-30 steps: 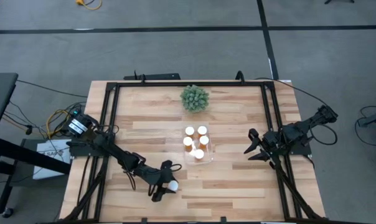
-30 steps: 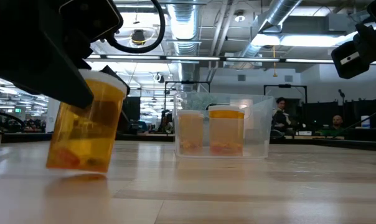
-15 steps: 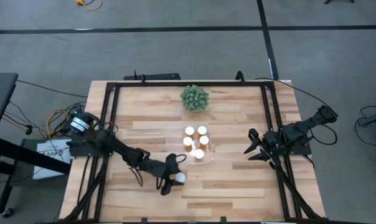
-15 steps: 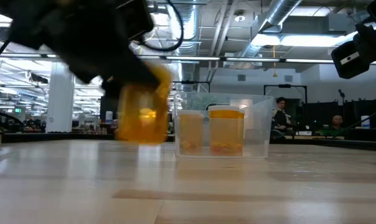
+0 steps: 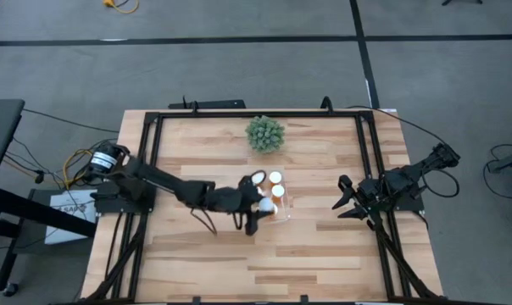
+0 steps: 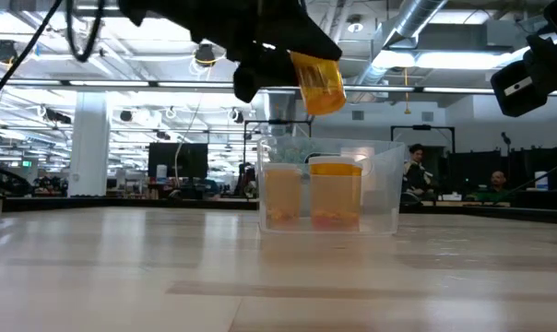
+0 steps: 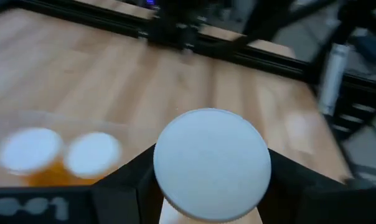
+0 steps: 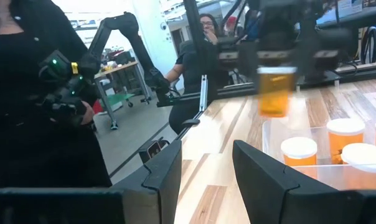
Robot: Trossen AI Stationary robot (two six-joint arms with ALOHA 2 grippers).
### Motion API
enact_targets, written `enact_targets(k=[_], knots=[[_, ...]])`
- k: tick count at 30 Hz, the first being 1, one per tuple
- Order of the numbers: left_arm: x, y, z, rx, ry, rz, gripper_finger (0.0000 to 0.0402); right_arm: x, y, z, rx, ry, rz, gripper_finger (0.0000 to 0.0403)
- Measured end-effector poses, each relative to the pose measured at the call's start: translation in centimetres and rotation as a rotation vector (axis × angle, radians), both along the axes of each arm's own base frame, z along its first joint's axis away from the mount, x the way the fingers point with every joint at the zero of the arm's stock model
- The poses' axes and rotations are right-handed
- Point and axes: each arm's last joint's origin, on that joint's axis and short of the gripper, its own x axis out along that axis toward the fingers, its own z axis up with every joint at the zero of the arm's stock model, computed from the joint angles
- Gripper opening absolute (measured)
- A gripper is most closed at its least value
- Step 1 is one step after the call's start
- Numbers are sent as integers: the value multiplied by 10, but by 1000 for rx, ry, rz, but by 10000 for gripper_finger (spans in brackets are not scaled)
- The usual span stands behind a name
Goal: Pick and place pill bottles into a basket
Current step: Put the orange pill bottle into the transparent bin
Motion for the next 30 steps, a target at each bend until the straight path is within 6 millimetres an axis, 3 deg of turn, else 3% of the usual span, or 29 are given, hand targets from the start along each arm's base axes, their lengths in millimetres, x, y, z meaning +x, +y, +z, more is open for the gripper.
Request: enact_targets(k=[5, 11, 23, 30], knots=[[9, 24, 8, 4, 5, 78, 179, 0, 0, 0, 0, 0, 0, 136], [9, 39, 4, -13, 44, 177, 180, 0, 0, 0, 0, 0, 0, 136], [4, 43, -9, -7, 144, 293, 180, 0, 0, 0, 0, 0, 0, 136], [1, 26, -11, -90, 147, 266, 180, 0, 0, 0, 0, 0, 0, 136]])
